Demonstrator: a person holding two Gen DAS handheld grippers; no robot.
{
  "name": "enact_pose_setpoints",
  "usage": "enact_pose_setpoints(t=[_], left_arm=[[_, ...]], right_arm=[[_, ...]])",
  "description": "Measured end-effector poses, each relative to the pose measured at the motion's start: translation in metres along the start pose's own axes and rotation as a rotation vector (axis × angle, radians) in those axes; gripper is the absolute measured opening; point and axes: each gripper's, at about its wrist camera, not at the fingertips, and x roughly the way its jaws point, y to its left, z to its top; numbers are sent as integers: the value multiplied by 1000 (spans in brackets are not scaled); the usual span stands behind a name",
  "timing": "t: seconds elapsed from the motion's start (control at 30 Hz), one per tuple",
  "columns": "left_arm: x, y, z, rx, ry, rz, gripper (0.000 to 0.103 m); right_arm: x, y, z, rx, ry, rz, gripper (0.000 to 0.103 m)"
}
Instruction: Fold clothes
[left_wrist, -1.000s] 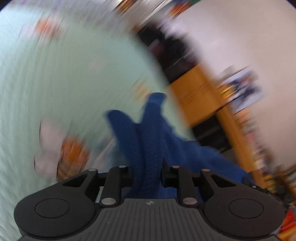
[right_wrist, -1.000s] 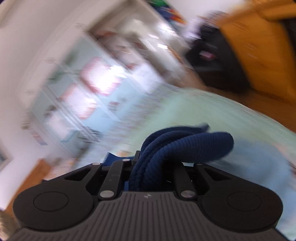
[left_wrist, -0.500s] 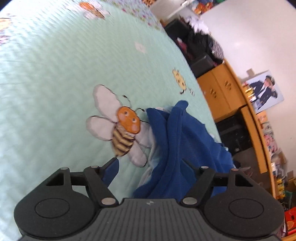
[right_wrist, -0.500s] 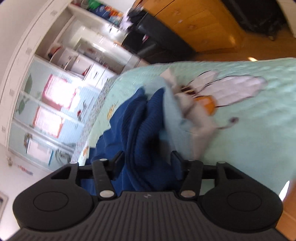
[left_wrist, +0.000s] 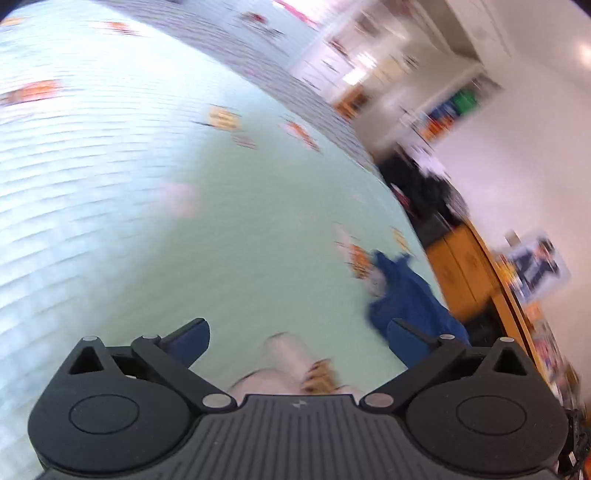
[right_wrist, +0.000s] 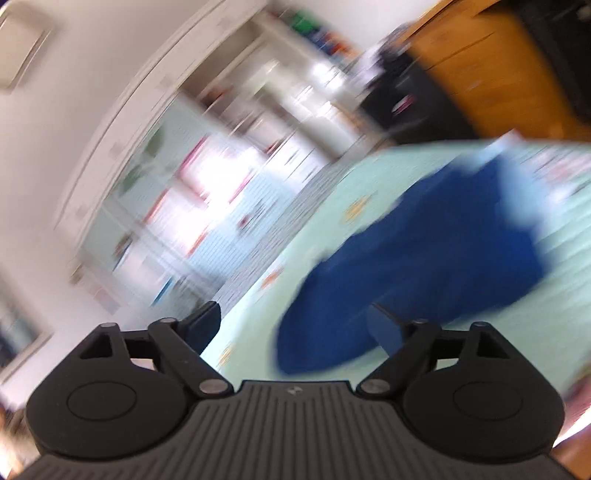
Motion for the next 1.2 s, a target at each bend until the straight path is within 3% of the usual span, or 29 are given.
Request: enact_pose_setpoints(t=[0.27, 0.37, 0.57, 0.77, 0.87, 1.0, 1.17, 1.2], left_arm=[[-135, 87, -34, -159, -216, 142, 102], [-171, 108, -41, -216, -282, 174, 102], [-238, 127, -53, -224, -406, 248, 102], [-264, 133, -46, -217, -614, 384, 102], [-256, 139, -40, -224, -683, 451, 102], [-241, 147, -42, -157, -802, 522, 102], [-227, 161, -64, -76, -966, 662, 102], [-231, 163, -62, -105, -989, 676, 102]], right_arm=[[88, 118, -126, -89, 319, 216, 88], [98, 147, -159, -122, 414, 250, 88], [122, 240, -156, -240, 430, 385, 88], [147, 335, -146, -362, 429, 526, 90], [160, 385, -142, -441, 421, 596, 91], [196, 471, -143, -585, 413, 673, 93], [275, 558, -188, -639, 509, 746, 96], [294, 572, -204, -637, 534, 751, 96]])
